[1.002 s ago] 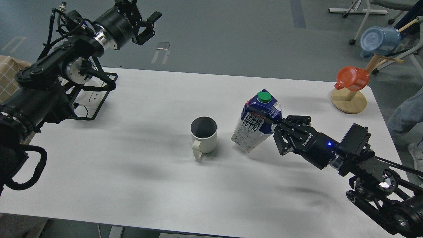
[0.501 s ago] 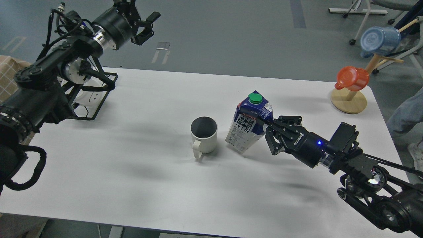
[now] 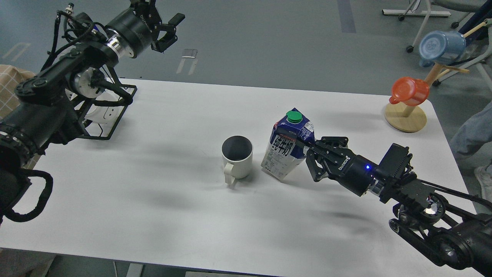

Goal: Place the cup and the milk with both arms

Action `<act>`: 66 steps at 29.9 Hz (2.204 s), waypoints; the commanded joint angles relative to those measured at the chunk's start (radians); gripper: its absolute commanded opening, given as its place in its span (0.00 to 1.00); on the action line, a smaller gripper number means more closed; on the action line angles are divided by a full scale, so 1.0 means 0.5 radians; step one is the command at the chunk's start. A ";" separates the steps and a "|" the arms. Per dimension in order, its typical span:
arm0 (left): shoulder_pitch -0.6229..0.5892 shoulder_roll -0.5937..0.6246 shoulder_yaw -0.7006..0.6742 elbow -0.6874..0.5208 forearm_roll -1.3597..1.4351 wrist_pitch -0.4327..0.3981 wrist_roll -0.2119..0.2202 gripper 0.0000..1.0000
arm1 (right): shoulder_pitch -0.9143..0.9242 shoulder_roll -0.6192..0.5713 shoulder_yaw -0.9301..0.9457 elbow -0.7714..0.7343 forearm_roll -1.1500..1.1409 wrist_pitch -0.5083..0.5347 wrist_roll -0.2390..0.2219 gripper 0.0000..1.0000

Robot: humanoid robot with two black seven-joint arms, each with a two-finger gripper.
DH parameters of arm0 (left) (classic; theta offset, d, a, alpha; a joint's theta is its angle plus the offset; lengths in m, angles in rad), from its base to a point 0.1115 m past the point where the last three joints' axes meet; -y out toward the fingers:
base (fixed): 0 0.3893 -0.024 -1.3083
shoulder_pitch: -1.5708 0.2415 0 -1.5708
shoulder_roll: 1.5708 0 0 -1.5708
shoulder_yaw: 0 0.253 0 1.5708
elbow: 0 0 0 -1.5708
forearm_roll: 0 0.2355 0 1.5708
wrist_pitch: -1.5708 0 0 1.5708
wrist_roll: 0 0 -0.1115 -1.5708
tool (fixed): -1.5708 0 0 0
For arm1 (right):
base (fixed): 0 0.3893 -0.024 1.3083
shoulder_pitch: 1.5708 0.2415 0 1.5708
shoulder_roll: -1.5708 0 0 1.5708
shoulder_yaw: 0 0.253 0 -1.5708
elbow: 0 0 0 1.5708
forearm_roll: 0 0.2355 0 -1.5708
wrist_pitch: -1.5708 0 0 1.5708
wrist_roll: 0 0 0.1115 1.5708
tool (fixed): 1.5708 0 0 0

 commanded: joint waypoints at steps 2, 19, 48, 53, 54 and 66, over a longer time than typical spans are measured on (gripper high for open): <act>0.026 -0.003 -0.003 -0.001 0.000 0.000 0.002 0.97 | 0.012 0.025 0.000 -0.016 0.000 0.000 0.000 0.07; 0.026 0.012 -0.010 -0.001 0.000 0.000 -0.001 0.97 | 0.018 0.025 -0.003 -0.016 0.000 0.000 0.000 0.37; 0.026 0.012 -0.007 -0.001 0.000 0.000 -0.001 0.97 | -0.015 -0.171 -0.006 0.072 0.000 0.000 0.000 0.63; 0.026 0.009 -0.007 -0.001 0.000 0.000 0.002 0.97 | -0.040 -0.257 -0.006 0.131 0.000 0.000 0.000 0.66; 0.026 0.009 -0.004 -0.001 0.000 0.000 0.002 0.97 | -0.043 -0.272 -0.006 0.143 0.000 0.000 0.000 0.66; 0.029 0.009 0.021 -0.001 0.003 0.000 0.005 0.97 | -0.043 -0.791 0.040 0.591 0.249 0.000 0.000 0.66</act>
